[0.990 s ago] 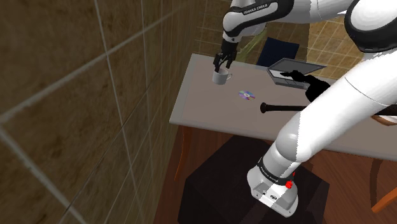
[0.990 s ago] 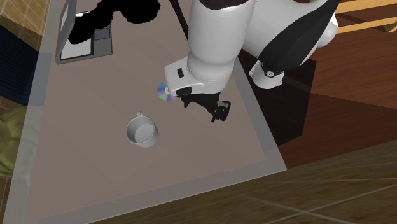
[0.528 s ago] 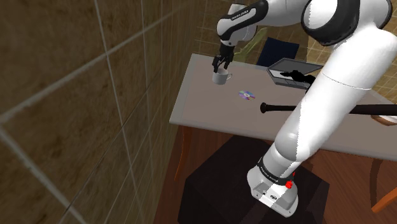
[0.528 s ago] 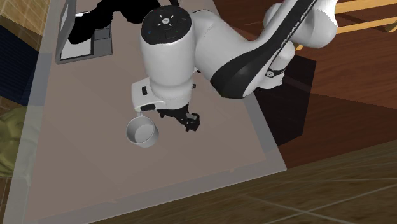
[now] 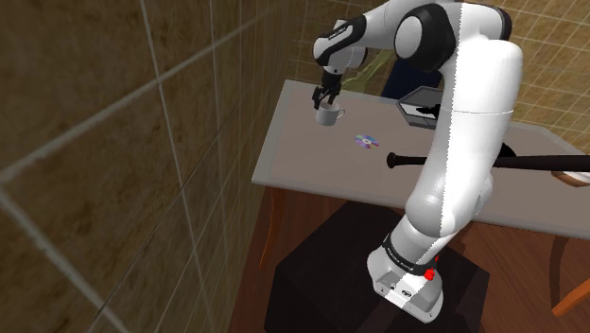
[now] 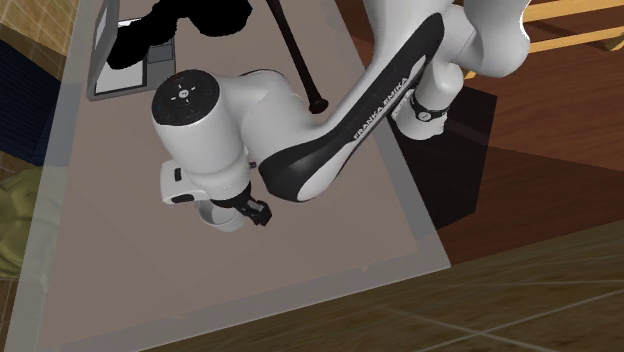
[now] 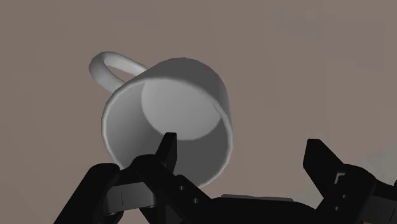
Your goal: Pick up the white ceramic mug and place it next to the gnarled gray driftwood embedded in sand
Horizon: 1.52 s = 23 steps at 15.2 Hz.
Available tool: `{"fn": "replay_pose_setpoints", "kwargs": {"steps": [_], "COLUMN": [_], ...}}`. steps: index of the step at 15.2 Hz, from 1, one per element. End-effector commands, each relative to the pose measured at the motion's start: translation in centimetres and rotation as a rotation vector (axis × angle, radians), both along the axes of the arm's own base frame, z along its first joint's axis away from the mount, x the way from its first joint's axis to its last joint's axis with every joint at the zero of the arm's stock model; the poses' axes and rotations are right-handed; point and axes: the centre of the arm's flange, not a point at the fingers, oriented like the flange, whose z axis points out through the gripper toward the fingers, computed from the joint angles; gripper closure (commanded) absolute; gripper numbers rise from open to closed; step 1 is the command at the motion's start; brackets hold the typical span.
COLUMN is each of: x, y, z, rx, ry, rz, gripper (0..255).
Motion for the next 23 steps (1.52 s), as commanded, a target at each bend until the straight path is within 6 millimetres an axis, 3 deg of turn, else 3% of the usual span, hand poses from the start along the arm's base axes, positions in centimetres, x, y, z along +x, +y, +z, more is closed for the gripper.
{"fn": "replay_pose_setpoints", "kwargs": {"steps": [1,7,15,16,23], "x": [0.6,0.9,0.9,0.9,0.9], "y": [-0.8,-0.9,-0.9,-0.9,-0.9], "z": [-1.1,-4.5,-4.5,-4.5,-4.5], "rx": [0.000,0.000,0.001,0.001,0.001], "ry": [-0.001,-0.001,-0.001,-0.001,-0.001], "rz": [0.001,0.001,0.001,0.001,0.001], "gripper": [0,0,0,255,255]}}
